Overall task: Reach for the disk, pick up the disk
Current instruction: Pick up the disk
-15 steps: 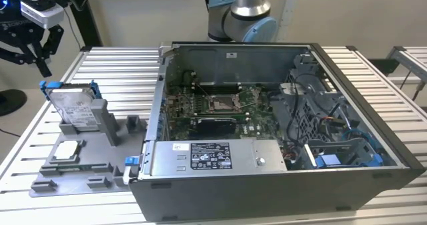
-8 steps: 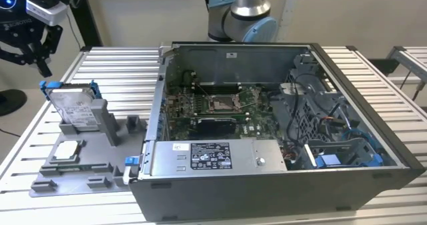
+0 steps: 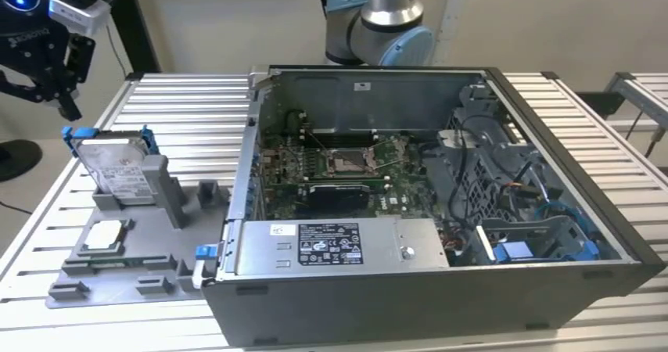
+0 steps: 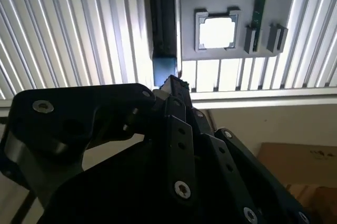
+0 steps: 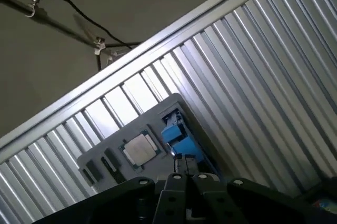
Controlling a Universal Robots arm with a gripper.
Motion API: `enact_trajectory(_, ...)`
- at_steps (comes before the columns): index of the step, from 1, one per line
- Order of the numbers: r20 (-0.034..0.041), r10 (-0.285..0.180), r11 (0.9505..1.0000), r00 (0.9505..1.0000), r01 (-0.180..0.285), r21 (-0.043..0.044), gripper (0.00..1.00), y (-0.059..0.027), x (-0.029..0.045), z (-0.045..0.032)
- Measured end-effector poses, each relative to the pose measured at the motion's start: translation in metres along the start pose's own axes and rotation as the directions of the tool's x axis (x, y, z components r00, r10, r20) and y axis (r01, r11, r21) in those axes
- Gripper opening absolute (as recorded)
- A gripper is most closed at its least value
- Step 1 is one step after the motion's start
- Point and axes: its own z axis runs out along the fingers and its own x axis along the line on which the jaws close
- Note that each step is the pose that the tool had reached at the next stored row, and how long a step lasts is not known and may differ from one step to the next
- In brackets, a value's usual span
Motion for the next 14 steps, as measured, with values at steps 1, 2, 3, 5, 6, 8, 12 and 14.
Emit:
enact_trajectory(1, -0.0003, -0.018, 0.9998, 0.9998, 0.018, 0.0, 0.0, 0.0, 0.0, 0.0)
enact_trajectory(2, -0.0006, -0.036, 0.9993, 0.9993, 0.036, 0.0001, 0.0, 0.0, 0.0, 0.0)
enact_trajectory(3, -0.0009, -0.053, 0.9986, 0.9986, 0.053, 0.0, 0.0, 0.0, 0.0, 0.0)
enact_trajectory(5, -0.0016, -0.091, 0.9959, 0.9959, 0.091, -0.0001, 0.0, 0.0, 0.0, 0.0)
enact_trajectory(6, -0.0019, -0.109, 0.9941, 0.9941, 0.109, -0.0002, 0.0, 0.0, 0.0, 0.0)
enact_trajectory(8, -0.0026, -0.145, 0.9894, 0.9894, 0.145, -0.0003, 0.0, 0.0, 0.0, 0.0)
enact_trajectory(12, -0.0038, -0.216, 0.9763, 0.9763, 0.216, -0.0002, 0.0, 0.0, 0.0, 0.0)
enact_trajectory(14, -0.0043, -0.252, 0.9678, 0.9678, 0.252, 0.0001, 0.0, 0.0, 0.0, 0.0)
